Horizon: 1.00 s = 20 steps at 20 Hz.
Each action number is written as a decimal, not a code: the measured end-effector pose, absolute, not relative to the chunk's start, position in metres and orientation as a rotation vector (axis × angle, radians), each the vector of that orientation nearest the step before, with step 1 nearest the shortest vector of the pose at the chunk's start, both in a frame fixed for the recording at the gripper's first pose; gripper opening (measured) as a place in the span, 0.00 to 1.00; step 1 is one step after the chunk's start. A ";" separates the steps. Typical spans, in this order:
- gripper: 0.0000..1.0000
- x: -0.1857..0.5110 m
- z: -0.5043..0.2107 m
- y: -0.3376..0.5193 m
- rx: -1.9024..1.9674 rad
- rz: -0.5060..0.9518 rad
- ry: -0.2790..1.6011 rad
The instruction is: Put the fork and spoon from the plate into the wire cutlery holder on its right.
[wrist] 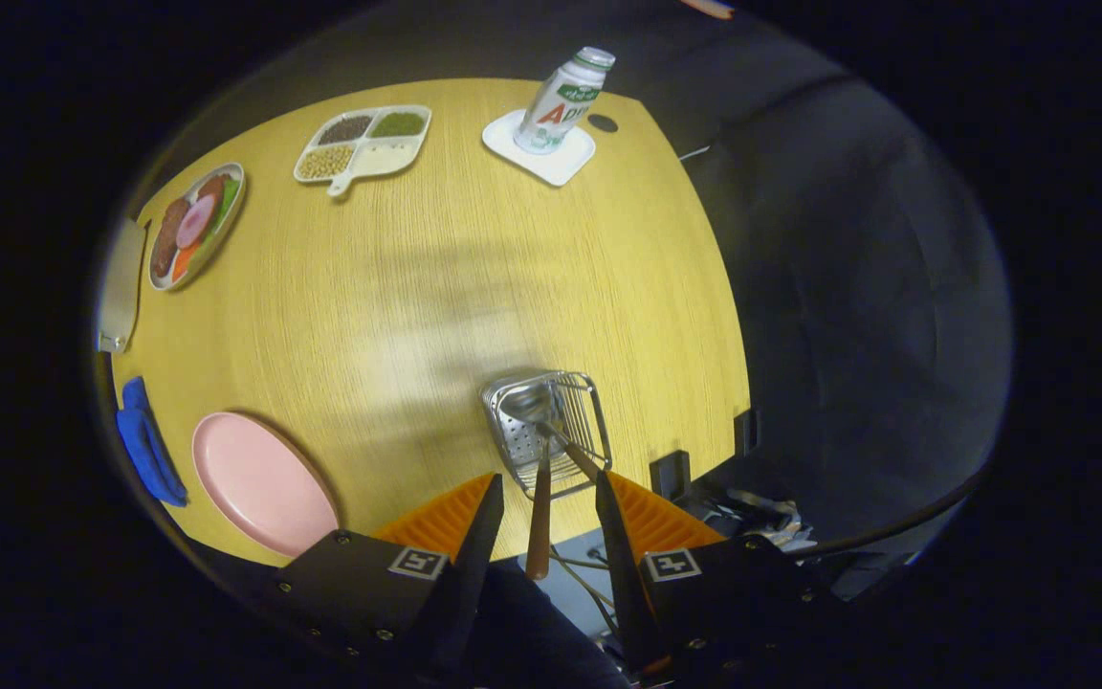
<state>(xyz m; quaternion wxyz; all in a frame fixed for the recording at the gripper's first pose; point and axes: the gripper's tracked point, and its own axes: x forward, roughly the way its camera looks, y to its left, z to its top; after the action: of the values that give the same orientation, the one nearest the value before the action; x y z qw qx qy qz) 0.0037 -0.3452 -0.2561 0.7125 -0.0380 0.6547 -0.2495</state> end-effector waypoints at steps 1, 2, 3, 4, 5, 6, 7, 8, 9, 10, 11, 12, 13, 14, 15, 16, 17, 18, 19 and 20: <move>0.60 0.011 -0.249 -0.345 -0.082 -0.560 1.383; 0.60 0.018 -0.241 -0.344 -0.085 -0.566 1.309; 0.60 0.026 -0.232 -0.344 -0.092 -0.573 1.232; 0.60 0.032 -0.222 -0.343 -0.099 -0.575 1.153; 0.60 0.040 -0.211 -0.341 -0.105 -0.577 1.073; 0.60 0.045 -0.200 -0.340 -0.106 -0.579 0.999; 0.61 0.051 -0.188 -0.336 -0.108 -0.580 0.928; 0.61 0.057 -0.176 -0.334 -0.109 -0.580 0.863; 0.61 0.063 -0.163 -0.330 -0.108 -0.572 0.803; 0.60 0.064 -0.149 -0.326 -0.110 -0.573 0.747; 0.60 0.066 -0.133 -0.321 -0.112 -0.570 0.683; 0.60 0.068 -0.116 -0.314 -0.112 -0.565 0.613; 0.60 0.070 -0.098 -0.307 -0.111 -0.557 0.540; 0.60 0.071 -0.081 -0.301 -0.110 -0.548 0.463; 0.60 0.073 -0.063 -0.293 -0.106 -0.535 0.387; 0.60 0.077 -0.049 -0.281 -0.101 -0.513 0.317; 0.60 0.078 -0.035 -0.270 -0.099 -0.498 0.253; 0.60 0.077 -0.024 -0.262 -0.096 -0.484 0.203; 0.60 0.076 -0.014 -0.254 -0.096 -0.474 0.164; 0.60 0.076 -0.007 -0.245 -0.090 -0.457 0.130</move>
<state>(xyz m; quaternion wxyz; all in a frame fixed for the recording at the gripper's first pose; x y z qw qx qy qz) 0.0761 -0.2450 -0.0065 0.9710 -0.0443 0.0644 -0.2261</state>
